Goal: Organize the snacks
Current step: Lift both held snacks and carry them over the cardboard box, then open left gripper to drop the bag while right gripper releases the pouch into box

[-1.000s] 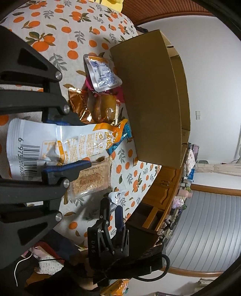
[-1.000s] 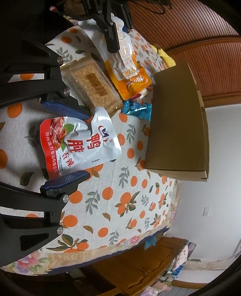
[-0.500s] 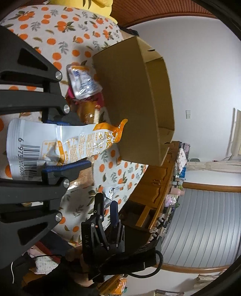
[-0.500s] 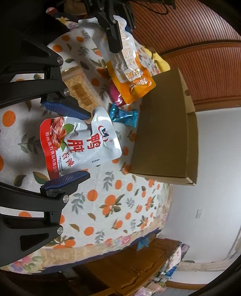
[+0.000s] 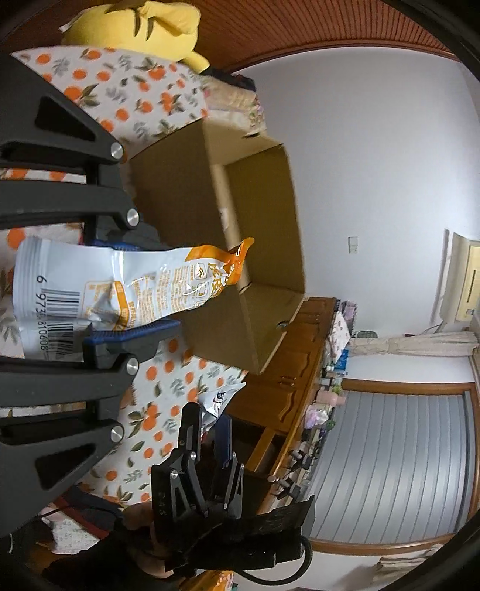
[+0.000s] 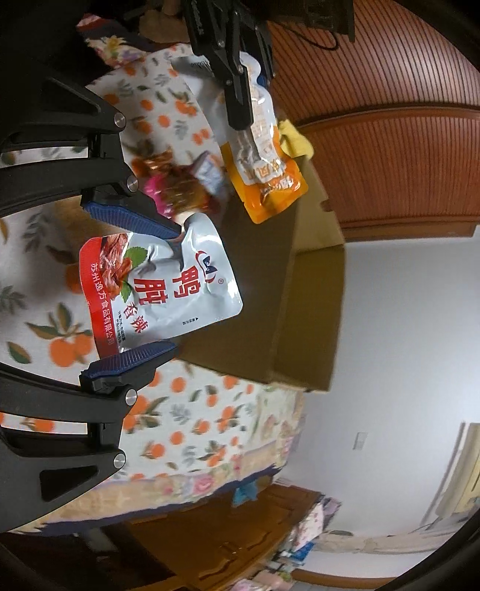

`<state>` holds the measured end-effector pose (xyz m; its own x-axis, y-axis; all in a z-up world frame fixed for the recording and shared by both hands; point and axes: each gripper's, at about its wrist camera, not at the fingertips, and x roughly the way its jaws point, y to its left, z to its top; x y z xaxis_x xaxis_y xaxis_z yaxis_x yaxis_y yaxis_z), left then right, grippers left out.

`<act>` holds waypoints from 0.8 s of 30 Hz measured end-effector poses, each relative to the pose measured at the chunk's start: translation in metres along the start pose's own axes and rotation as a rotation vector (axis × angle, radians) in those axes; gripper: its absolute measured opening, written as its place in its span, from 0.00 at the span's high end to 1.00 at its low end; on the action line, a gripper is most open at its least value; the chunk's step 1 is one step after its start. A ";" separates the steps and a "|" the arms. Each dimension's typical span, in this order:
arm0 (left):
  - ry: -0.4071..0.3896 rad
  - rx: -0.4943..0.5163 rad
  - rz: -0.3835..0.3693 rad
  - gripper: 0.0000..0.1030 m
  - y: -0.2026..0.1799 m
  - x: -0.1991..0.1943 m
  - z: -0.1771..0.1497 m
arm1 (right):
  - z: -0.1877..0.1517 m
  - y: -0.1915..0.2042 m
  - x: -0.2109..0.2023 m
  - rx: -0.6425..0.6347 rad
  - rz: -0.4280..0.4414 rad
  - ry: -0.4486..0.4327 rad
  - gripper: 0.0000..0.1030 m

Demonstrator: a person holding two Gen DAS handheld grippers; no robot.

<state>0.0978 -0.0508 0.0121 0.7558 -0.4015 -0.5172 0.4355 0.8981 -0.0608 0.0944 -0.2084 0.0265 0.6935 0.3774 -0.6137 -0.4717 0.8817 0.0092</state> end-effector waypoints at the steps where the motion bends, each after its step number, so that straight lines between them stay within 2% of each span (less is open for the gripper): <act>1: -0.007 0.002 0.002 0.71 0.003 0.000 0.004 | 0.005 0.000 0.000 -0.004 0.002 -0.008 0.43; 10: -0.051 0.049 0.027 0.71 0.022 0.002 0.039 | 0.053 0.003 0.021 -0.048 0.022 -0.057 0.43; 24: -0.034 0.056 0.046 0.71 0.063 0.057 0.076 | 0.107 -0.006 0.076 -0.084 0.033 -0.068 0.42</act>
<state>0.2051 -0.0308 0.0441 0.7915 -0.3666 -0.4890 0.4260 0.9047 0.0113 0.2085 -0.1549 0.0641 0.7110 0.4270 -0.5588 -0.5368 0.8428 -0.0390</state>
